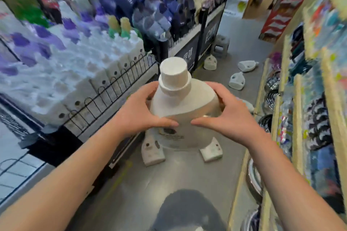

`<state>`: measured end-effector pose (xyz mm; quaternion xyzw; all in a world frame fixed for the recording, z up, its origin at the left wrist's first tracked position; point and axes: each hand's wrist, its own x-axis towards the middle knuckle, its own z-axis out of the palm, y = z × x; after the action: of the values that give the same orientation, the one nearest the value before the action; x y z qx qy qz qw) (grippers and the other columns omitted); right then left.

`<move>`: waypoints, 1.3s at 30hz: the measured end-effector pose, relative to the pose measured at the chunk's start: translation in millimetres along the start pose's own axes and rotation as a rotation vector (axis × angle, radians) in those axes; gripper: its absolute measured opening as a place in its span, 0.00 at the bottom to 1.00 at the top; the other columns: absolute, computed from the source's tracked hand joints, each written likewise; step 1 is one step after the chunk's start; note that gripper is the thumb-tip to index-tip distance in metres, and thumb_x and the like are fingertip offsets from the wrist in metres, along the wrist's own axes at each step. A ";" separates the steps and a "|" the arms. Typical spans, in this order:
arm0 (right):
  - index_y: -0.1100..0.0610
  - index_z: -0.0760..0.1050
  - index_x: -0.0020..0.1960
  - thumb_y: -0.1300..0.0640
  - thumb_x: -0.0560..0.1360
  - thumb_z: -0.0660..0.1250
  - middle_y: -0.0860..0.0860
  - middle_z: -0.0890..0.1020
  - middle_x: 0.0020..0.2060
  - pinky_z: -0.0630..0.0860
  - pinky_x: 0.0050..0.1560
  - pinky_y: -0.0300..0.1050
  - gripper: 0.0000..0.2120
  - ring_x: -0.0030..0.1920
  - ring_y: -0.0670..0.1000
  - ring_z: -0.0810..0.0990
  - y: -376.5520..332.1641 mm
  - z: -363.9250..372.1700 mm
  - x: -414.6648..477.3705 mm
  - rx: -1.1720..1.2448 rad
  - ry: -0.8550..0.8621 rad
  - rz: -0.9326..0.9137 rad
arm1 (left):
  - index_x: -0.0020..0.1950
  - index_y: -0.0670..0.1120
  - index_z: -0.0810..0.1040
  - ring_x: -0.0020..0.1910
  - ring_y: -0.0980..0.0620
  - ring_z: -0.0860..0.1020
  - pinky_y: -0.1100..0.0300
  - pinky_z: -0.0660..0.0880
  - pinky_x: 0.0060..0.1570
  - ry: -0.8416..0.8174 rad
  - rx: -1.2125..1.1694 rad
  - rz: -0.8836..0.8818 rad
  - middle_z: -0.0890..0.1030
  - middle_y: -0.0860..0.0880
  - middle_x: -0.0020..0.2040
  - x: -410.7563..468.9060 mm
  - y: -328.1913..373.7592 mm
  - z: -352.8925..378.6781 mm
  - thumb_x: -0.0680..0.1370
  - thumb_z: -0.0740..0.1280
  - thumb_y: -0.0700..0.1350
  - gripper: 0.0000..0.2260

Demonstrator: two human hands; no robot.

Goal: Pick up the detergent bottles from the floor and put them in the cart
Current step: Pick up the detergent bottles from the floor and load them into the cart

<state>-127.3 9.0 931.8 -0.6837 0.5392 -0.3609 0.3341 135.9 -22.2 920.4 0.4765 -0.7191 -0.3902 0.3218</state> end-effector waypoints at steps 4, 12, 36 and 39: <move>0.36 0.76 0.66 0.56 0.62 0.88 0.37 0.83 0.60 0.79 0.60 0.38 0.38 0.62 0.39 0.81 -35.3 11.7 -2.3 0.085 -0.014 -0.041 | 0.69 0.65 0.76 0.61 0.67 0.81 0.73 0.76 0.54 0.070 -0.095 -0.007 0.82 0.66 0.63 -26.3 5.7 -26.1 0.56 0.88 0.57 0.43; 0.37 0.79 0.63 0.55 0.56 0.87 0.39 0.85 0.58 0.82 0.56 0.41 0.38 0.60 0.42 0.83 -78.9 49.3 5.5 0.257 -0.082 -0.132 | 0.70 0.61 0.77 0.60 0.67 0.81 0.76 0.76 0.50 0.213 -0.125 -0.038 0.82 0.62 0.64 -74.0 5.6 -67.8 0.57 0.85 0.53 0.42; 0.27 0.78 0.59 0.45 0.55 0.84 0.38 0.85 0.57 0.84 0.54 0.40 0.35 0.58 0.40 0.84 -173.0 212.4 -67.9 0.497 -1.005 -0.476 | 0.67 0.65 0.77 0.61 0.59 0.84 0.51 0.82 0.60 1.096 0.051 -0.542 0.84 0.61 0.63 -383.2 78.0 -32.2 0.59 0.87 0.54 0.39; 0.30 0.78 0.60 0.48 0.56 0.85 0.39 0.85 0.58 0.83 0.54 0.41 0.36 0.58 0.41 0.84 -187.8 239.3 -99.9 0.505 -1.126 -0.498 | 0.64 0.70 0.78 0.62 0.60 0.83 0.51 0.82 0.61 1.196 0.065 -0.584 0.83 0.61 0.64 -429.4 88.1 -17.1 0.59 0.88 0.53 0.38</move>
<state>154.4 159.5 953.8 -0.7728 0.0072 -0.1304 0.6211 257.4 396.8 966.1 0.7955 -0.2694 -0.1078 0.5319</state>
